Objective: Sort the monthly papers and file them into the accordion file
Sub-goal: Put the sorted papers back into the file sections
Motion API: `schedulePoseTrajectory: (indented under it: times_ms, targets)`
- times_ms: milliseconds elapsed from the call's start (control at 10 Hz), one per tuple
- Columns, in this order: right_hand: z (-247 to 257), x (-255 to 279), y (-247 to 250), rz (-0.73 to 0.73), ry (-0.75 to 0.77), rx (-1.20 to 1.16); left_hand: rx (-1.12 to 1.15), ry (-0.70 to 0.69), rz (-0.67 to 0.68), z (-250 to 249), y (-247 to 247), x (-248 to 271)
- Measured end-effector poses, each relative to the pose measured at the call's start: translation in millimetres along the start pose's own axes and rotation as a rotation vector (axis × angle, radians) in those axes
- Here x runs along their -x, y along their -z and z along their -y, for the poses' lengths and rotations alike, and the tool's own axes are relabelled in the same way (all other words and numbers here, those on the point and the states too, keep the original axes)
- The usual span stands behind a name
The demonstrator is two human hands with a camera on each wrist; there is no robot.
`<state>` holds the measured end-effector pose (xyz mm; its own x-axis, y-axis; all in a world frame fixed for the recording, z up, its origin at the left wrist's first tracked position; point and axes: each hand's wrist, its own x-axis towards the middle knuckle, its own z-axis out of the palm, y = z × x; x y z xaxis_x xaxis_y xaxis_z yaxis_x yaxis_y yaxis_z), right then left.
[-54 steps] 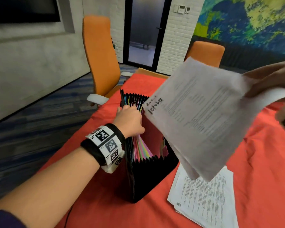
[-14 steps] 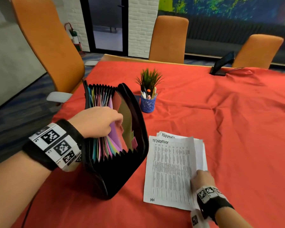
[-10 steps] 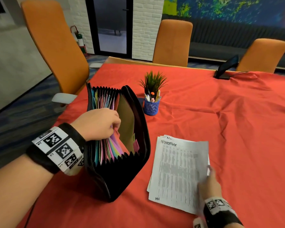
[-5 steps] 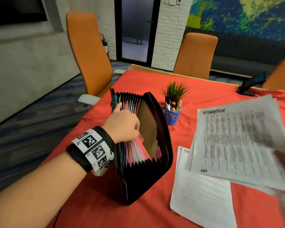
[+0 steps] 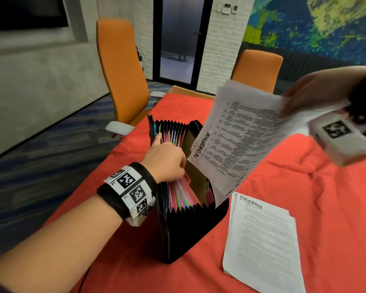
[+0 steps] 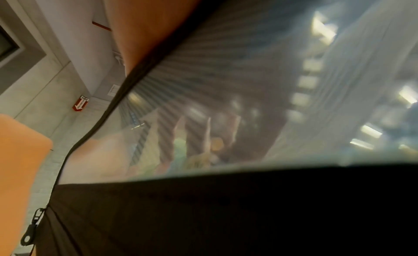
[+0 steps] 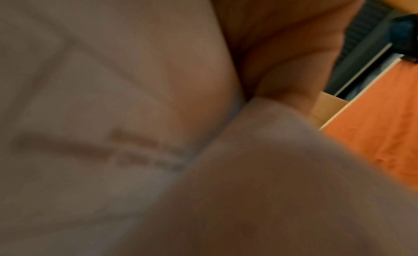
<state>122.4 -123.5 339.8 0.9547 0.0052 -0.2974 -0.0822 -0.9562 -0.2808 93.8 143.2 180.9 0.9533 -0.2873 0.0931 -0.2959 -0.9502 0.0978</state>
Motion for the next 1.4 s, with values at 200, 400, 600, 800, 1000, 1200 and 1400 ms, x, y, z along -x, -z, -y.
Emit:
schedulePoseTrajectory:
  times_ms: [200, 400, 600, 800, 1000, 1200, 1400]
  targets:
    - [78, -60, 2, -0.127, 0.096, 0.304, 0.015, -0.020, -0.003, 5, -1, 3]
    - [104, -54, -32, -0.310, 0.402, 0.545, 0.030, -0.047, 0.016, 9, 0, 5]
    - [98, -46, -33, -0.340, 0.475, 0.574, 0.047, -0.099, 0.067, 13, 3, 8]
    - [103, -37, -23, -0.352, 0.514, 0.542, 0.023, -0.159, 0.138, 8, 5, 2]
    - [108, -35, -52, -0.317, 0.455, 0.441, 0.005, -0.117, 0.061, 0, 1, -4]
    - [79, -43, -126, -0.097, 0.335, 0.254, 0.008, -0.063, 0.060, -7, 1, -5]
    - [58, -19, -138, 0.150, 0.273, 0.006, 0.046, -0.061, 0.049, -4, 2, -1]
